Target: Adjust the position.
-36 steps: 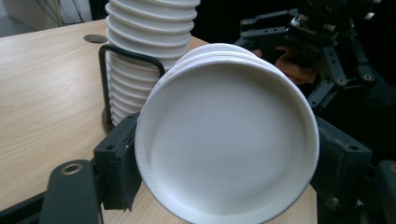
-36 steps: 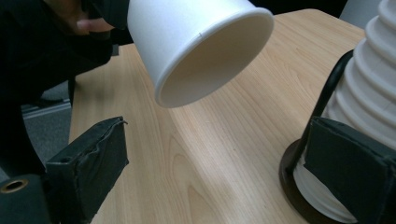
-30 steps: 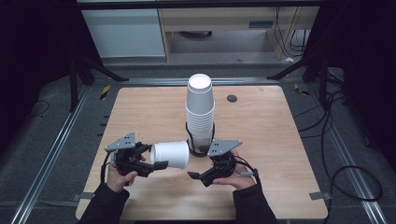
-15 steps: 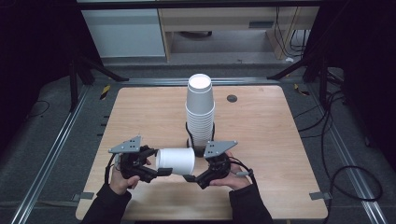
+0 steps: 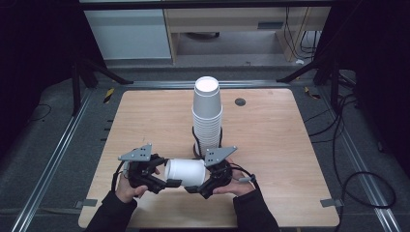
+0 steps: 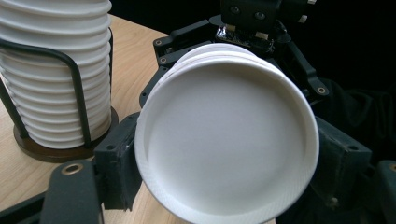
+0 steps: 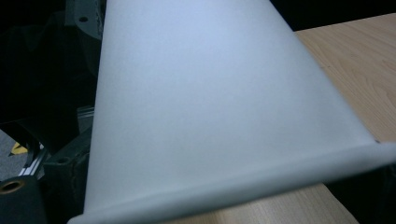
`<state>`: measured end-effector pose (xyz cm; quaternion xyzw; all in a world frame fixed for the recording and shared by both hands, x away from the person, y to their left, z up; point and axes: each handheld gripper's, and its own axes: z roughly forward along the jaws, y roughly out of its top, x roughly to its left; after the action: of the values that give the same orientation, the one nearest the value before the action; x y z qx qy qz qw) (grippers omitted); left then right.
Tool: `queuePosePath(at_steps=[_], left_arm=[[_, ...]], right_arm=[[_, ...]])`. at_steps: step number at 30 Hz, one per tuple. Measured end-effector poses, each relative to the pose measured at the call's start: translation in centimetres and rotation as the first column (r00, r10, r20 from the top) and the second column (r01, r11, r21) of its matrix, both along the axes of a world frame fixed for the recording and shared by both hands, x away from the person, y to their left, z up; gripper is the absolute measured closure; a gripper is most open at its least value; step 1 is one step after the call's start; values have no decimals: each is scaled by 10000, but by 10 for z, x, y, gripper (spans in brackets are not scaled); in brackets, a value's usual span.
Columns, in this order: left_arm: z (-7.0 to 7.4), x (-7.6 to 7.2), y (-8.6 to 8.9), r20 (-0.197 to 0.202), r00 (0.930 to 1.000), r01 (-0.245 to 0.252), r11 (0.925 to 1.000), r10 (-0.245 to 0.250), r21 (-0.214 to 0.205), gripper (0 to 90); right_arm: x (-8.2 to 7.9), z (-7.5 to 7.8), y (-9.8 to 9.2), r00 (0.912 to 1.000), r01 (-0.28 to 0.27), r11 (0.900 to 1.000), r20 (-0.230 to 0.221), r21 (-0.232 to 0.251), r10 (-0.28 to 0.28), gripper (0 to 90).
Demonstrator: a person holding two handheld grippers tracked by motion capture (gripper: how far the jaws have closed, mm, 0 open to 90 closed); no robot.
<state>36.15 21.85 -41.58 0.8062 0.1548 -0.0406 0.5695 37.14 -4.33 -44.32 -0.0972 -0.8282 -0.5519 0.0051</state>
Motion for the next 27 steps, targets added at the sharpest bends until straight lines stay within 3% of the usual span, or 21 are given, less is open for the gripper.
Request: queuePosePath(at_steps=[16,20,27], left_arm=[[2,0,1,29,9999,-130,9999,130,-12,210],[7,0,7,131,9994,-308,9994,310,-155,196],[14,-1,19,388,9971,-665,9977,660,116,176]], right_arm=[[1,-2,-1,9998,-99,9999,-160,99,100,84],[2,-1,-3,9999,-93,10000,-98,15,93,85],[5,5,-10,9998,107,9988,158,-469,-100,84]])
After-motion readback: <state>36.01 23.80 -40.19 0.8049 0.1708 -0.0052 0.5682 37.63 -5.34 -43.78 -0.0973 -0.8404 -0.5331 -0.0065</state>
